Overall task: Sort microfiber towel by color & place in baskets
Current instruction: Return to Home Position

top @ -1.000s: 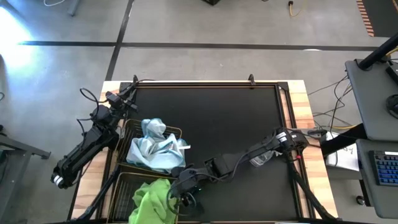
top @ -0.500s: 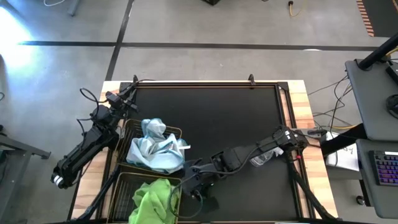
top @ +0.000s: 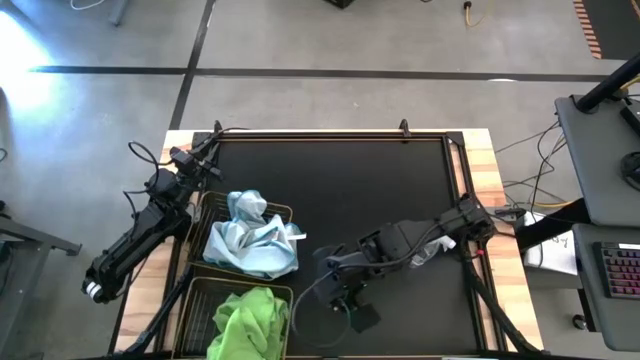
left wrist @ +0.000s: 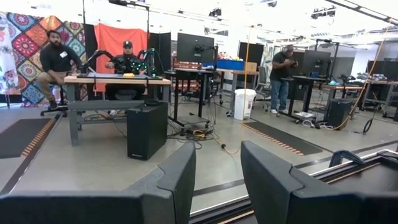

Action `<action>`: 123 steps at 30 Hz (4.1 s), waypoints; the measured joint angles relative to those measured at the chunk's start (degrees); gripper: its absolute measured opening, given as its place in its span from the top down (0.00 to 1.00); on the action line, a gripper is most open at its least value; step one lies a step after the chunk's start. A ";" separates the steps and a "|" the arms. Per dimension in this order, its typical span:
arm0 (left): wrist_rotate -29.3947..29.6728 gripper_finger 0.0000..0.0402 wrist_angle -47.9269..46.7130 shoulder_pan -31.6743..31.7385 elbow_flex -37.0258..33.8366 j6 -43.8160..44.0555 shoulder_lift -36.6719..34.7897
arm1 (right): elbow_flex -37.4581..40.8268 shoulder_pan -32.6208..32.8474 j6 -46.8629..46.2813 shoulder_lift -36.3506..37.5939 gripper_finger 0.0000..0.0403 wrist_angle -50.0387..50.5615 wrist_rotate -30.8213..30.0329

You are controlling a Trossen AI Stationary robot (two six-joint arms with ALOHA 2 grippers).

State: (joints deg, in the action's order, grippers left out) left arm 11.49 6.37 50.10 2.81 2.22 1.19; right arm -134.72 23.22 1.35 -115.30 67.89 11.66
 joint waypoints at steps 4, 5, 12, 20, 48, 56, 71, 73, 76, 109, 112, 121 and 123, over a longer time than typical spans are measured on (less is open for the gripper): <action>-0.01 0.72 0.00 0.00 0.00 0.00 0.00 | 0.00 0.00 -0.20 2.59 0.78 1.23 -0.26; 0.00 0.72 -0.02 0.00 0.00 0.00 0.00 | 0.00 0.00 -0.08 3.22 0.78 1.27 -0.27; -0.01 0.72 -0.01 0.00 0.00 0.00 0.00 | 0.35 0.02 -0.55 8.32 0.80 6.15 -9.06; 0.00 0.72 0.00 0.00 0.00 0.00 0.00 | 2.65 -0.09 -2.20 13.96 0.78 9.18 -14.83; -0.01 0.72 0.00 0.00 0.00 0.00 0.00 | 72.04 -0.11 -13.84 51.91 0.80 -37.09 -19.06; 0.00 0.72 0.00 0.00 0.00 0.00 0.00 | 86.17 -0.16 -12.62 61.70 0.82 -53.46 -19.21; 0.00 0.72 0.00 0.00 0.00 0.00 0.00 | 88.98 -0.28 -7.45 75.40 0.79 -55.50 -46.26; 0.00 0.72 -0.02 0.00 0.00 0.00 0.00 | 88.99 -0.28 -8.55 76.95 0.80 -53.46 -46.55; 0.00 0.72 -0.02 0.00 0.00 0.00 0.00 | 89.25 -0.28 -10.32 78.97 0.81 -50.92 -46.54; 0.00 0.72 0.00 0.00 0.00 0.00 0.00 | 112.23 -0.28 -18.12 114.79 0.79 -46.95 -68.55; 0.00 0.72 -0.02 -0.01 0.00 0.00 0.00 | 114.29 -0.22 -17.93 115.15 0.78 -44.59 -67.02; -0.02 0.72 0.02 -0.02 0.00 0.00 0.00 | 120.32 -0.26 -20.02 114.49 0.81 -44.67 -65.64; -0.01 0.72 0.00 0.00 0.00 0.00 0.04 | 121.91 -0.26 -21.54 114.59 0.81 -43.69 -65.50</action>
State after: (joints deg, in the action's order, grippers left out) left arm 11.48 6.37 50.11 2.81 2.22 1.23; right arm -12.81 22.96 -20.18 -0.71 24.20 -53.84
